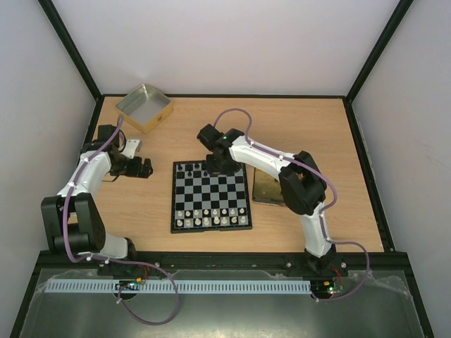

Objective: Set up the chess pieces on the board
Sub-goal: Place the chess piece on the chessboard.

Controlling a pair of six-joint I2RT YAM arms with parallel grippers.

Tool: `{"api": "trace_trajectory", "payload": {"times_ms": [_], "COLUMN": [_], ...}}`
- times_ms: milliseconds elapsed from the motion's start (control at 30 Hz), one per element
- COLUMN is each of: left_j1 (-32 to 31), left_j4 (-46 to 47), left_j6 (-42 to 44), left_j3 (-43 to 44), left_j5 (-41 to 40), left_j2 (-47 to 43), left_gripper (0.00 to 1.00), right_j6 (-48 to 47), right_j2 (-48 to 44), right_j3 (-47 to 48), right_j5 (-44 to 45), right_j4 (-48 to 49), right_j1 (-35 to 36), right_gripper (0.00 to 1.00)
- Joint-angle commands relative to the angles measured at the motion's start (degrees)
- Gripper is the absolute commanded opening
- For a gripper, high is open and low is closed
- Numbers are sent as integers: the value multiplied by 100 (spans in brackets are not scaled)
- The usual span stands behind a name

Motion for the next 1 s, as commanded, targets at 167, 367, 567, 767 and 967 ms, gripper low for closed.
{"api": "trace_trajectory", "payload": {"times_ms": [167, 367, 567, 767, 967], "left_j1": [38, 38, 41, 34, 46], "left_j4": [-14, -14, -14, -10, -6], "left_j6": [-52, -49, -54, -47, -45], "left_j3": [-77, -81, -77, -80, -82], "left_j5": [36, 47, 53, 62, 62], "left_j2": [-107, -104, -81, -76, -77], "left_gripper": [99, 99, 99, 99, 99], "right_j6": [-32, -66, -85, -101, -121], "right_j2": [597, 763, 782, 830, 876], "right_j3": [774, 834, 782, 711, 720], "right_j5": [-80, -116, -143, -134, -106], "right_j4": [-116, -137, -138, -88, -91], "right_j1": [10, 11, 12, 11, 11], "right_gripper": [7, 8, 8, 8, 8]}}
